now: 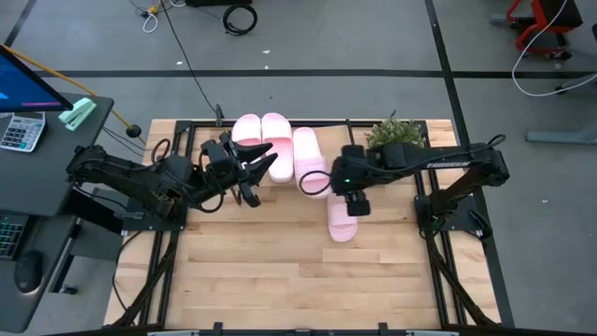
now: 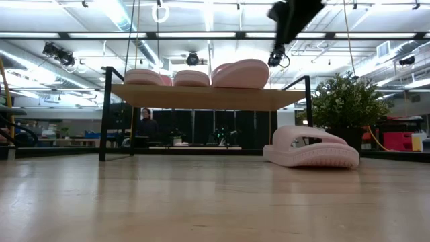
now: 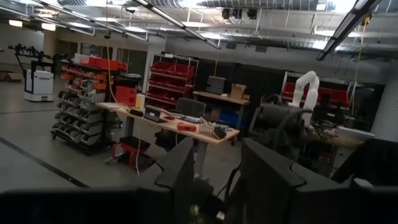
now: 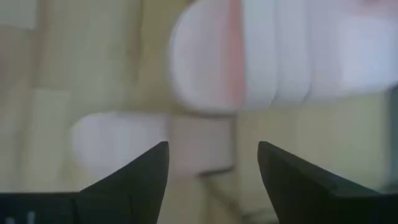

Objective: Pick and place slides into the shelf
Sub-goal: Put the pink slipper on the shelf

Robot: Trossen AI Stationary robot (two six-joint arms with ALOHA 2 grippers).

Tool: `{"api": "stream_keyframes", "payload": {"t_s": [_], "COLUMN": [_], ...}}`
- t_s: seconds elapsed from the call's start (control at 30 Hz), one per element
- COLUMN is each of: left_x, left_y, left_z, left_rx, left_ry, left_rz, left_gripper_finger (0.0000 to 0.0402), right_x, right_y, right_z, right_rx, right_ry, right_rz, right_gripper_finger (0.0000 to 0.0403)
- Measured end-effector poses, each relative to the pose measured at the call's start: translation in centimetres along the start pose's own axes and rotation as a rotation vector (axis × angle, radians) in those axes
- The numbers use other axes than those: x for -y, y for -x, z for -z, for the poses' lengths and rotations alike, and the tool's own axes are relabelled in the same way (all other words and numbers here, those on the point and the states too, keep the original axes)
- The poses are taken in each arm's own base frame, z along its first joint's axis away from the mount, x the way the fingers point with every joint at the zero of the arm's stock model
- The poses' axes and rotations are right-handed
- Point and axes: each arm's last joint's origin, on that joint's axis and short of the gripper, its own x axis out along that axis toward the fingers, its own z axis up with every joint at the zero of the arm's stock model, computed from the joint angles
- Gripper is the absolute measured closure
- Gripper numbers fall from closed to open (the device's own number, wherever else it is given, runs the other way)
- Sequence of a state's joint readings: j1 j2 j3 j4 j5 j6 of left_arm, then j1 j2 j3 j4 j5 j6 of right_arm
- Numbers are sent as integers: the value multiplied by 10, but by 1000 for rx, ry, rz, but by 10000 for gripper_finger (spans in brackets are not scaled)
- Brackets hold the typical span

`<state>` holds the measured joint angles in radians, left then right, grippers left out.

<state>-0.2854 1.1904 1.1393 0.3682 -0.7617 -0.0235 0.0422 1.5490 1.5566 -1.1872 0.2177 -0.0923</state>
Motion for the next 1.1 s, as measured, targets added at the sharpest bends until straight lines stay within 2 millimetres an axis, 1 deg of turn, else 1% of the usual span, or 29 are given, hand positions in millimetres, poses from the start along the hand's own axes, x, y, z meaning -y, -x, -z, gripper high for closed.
{"api": "stream_keyframes", "payload": {"t_s": [0.13,0.23,0.33,0.47,0.57,0.67,0.77,0.87,1.1], "left_x": [0,0,0,0,0,0,0,0,0], "left_y": [0,0,0,0,0,0,0,0,0], "left_z": [1,2,2,2,2,2,3,3,3], "left_rx": [-8,-13,-16,-17,-19,-20,-21,-21,-25], "left_ry": [6,0,-5,-7,-10,-12,-14,-14,-18], "left_rz": [0,-1,0,-1,-1,-1,-1,-2,-2], "left_gripper_finger": [253,250,251,257,261,262,258,253,255], "right_x": [-8,-19,-33,-54,-68,-78,-87,-95,-111], "right_y": [5,7,2,-12,-28,-45,-56,-62,-71], "right_z": [11,18,27,39,47,56,65,72,75], "right_rx": [-33,-21,-19,4,28,10,-2,20,43], "right_ry": [-112,-147,-184,-268,-373,-425,-412,-331,-145], "right_rz": [-69,-88,-104,-132,-167,-206,-186,-102,66], "right_gripper_finger": [156,158,161,160,158,158,159,158,158]}}
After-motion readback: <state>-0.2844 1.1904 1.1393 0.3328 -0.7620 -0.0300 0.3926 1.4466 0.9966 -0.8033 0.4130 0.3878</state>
